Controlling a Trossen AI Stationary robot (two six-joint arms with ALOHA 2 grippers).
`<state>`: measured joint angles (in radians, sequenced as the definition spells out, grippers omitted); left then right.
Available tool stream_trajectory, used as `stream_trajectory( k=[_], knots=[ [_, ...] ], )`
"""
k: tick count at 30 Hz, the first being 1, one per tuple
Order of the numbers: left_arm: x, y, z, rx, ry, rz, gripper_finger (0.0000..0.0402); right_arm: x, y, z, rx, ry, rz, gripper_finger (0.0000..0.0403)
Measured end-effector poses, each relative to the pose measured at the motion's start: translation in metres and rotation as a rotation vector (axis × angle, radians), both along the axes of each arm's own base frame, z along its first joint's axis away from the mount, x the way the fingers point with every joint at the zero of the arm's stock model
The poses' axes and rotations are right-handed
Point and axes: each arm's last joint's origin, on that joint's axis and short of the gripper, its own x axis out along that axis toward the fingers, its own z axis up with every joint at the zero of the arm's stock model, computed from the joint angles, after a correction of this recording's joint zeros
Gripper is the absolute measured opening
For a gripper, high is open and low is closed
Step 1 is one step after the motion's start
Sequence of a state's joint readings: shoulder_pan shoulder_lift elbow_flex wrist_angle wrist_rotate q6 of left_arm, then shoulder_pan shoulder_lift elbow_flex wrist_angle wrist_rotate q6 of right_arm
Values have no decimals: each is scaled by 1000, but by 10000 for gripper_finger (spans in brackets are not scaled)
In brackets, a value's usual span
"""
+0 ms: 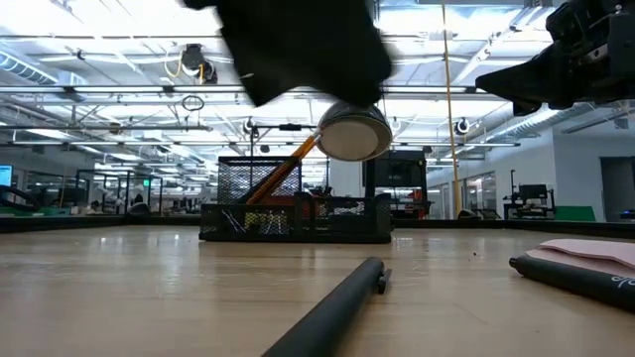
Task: Pick and place office supplies into organizer
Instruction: Put the left pen into the desk organizer
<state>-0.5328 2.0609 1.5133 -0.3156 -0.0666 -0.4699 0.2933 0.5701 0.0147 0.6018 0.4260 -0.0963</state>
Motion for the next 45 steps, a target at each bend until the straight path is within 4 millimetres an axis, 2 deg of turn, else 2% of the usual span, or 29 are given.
stream_trajectory(
  k=[3,7,10,16,21,31,45],
  knots=[
    [6,3,3,13,-60,-88,14,0,-2,0,12,-1,-11,4],
    [11,7,5,1,-95,-167,9,0,-2,-1,28,5,-16,4],
    [15,10,-6,8,-69,-190,4,1,-2,-1,29,4,-13,4],
    [20,9,-44,6,28,-220,2,1,-2,-1,28,7,-12,4],
    [20,9,-56,-5,78,-214,3,1,-2,-1,26,8,-12,4],
    [9,14,-65,34,233,-191,2,1,-2,-2,23,12,-12,4],
    [9,8,-65,-10,215,-205,6,1,-2,-2,20,12,-12,4]
  ],
)
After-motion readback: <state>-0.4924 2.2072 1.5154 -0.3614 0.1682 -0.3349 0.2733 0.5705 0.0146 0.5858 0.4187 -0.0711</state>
